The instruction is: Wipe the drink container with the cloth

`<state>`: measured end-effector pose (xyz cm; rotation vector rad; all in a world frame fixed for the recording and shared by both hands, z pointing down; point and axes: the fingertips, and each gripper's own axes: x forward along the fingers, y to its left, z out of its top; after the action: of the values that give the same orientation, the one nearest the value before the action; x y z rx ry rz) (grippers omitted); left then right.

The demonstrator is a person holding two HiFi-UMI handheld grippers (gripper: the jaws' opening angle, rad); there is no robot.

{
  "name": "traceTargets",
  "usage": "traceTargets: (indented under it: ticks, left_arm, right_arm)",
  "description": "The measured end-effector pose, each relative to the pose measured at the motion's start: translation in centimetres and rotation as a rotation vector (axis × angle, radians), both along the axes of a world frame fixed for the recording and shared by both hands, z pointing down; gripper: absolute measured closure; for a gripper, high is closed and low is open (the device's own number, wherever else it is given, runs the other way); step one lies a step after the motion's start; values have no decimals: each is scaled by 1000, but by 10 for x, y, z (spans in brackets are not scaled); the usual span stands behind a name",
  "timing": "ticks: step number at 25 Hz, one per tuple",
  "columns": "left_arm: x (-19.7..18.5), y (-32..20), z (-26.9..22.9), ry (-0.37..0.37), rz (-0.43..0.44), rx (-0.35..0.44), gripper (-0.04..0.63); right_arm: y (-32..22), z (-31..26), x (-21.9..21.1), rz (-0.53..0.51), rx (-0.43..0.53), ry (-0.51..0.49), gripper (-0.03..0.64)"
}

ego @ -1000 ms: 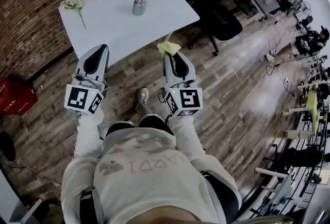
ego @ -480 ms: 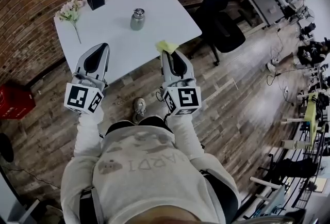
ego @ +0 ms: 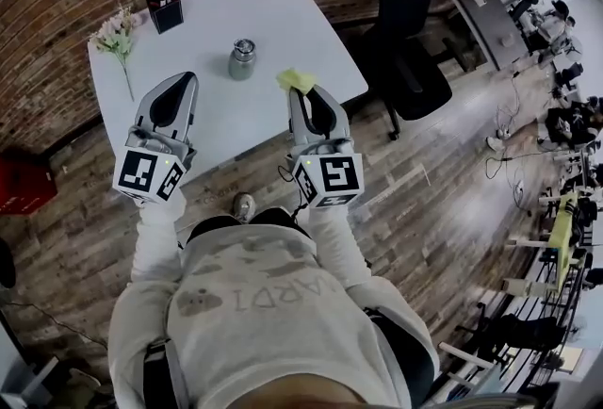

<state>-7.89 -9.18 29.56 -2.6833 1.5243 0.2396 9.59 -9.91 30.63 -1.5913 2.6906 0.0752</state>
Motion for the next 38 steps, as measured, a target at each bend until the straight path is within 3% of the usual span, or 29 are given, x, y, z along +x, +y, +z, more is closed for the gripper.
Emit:
traceTargets:
  ticks: [6, 12, 29, 38]
  left_arm:
    - [15, -38, 3, -3, -39, -2, 595]
    - [23, -64, 18, -34, -13, -46, 594]
    - [38, -148, 112, -262, 235, -252, 595]
    - [56, -180, 152, -321, 345, -333, 595]
  right_arm:
    - [-45, 6, 9, -58, -5, -1, 545]
    - [-73, 23, 1, -95, -36, -6, 545]
    - [-117, 98, -38, -91, -210, 30, 545]
    - [-126, 129, -46, -61, -272, 62, 545]
